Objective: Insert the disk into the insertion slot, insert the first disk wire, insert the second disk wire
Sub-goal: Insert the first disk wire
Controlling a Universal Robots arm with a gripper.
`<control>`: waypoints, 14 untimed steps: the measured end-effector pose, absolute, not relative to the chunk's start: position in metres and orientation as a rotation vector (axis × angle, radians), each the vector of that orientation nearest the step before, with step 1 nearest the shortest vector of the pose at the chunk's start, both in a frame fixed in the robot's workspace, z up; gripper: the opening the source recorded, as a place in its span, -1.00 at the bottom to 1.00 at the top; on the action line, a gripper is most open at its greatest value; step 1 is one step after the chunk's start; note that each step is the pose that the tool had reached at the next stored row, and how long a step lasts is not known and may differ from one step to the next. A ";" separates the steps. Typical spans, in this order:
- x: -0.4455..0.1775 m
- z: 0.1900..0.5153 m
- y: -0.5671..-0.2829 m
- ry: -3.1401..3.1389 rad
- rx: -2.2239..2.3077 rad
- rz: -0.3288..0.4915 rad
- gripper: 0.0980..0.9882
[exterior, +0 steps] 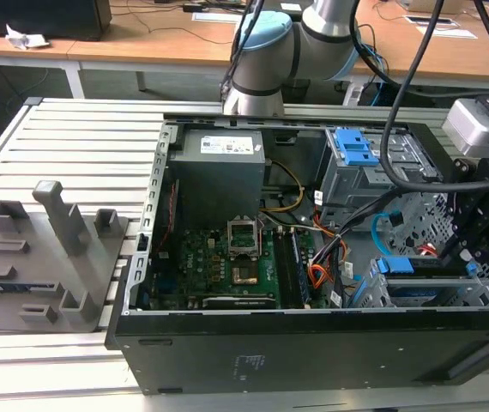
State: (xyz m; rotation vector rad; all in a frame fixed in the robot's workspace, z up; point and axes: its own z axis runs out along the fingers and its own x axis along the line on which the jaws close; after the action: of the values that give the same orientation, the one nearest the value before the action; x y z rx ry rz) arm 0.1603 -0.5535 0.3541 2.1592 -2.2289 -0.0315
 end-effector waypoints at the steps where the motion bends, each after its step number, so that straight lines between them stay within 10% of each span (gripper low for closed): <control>1: 0.160 0.354 -0.553 -2.233 2.163 -0.040 -0.85; 14: 0.166 0.346 -0.542 -2.238 2.167 -0.052 -0.85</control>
State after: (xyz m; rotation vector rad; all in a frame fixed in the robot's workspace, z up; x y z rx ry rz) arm 0.1663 -0.5416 0.3456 2.1671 -2.2377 -0.0524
